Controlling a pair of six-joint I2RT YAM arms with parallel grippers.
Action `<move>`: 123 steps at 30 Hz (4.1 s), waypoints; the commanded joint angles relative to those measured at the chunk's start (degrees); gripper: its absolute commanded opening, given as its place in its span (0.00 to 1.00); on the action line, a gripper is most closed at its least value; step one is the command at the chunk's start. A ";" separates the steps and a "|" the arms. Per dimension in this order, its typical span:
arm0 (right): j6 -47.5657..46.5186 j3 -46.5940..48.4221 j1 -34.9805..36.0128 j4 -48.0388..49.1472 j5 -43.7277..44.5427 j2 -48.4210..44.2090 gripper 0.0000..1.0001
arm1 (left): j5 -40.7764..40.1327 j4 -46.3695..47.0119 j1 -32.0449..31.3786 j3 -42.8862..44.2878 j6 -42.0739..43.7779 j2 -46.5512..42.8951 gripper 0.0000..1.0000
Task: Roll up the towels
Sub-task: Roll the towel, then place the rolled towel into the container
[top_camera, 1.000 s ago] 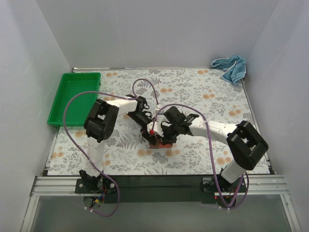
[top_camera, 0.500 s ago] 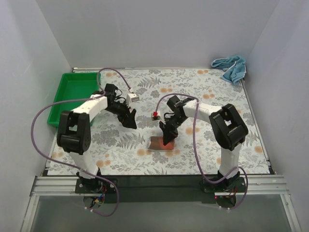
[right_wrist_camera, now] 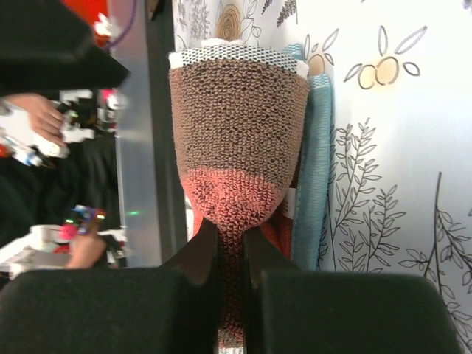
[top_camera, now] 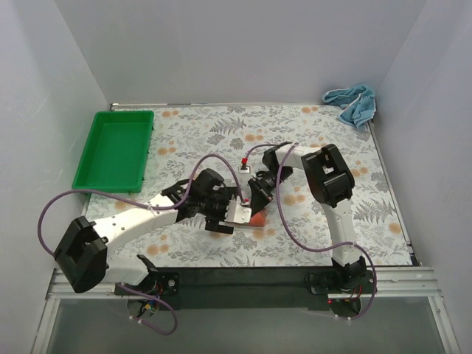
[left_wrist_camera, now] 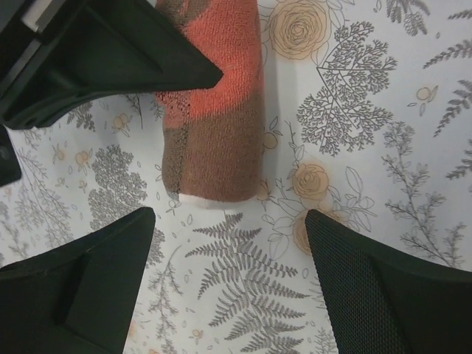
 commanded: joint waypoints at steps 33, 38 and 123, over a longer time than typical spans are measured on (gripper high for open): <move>1.51 7.90 -7.86 -1.85 7.53 5.82 0.87 | -2.99 3.92 -7.63 4.39 4.13 25.62 0.22; 4.15 11.95 -17.09 -3.43 9.92 0.21 0.99 | -2.20 -2.32 -6.49 7.29 -3.07 25.36 0.11; 7.22 3.95 -28.88 -5.90 12.02 -20.82 0.99 | -4.92 -6.71 59.17 75.94 -37.20 57.19 0.96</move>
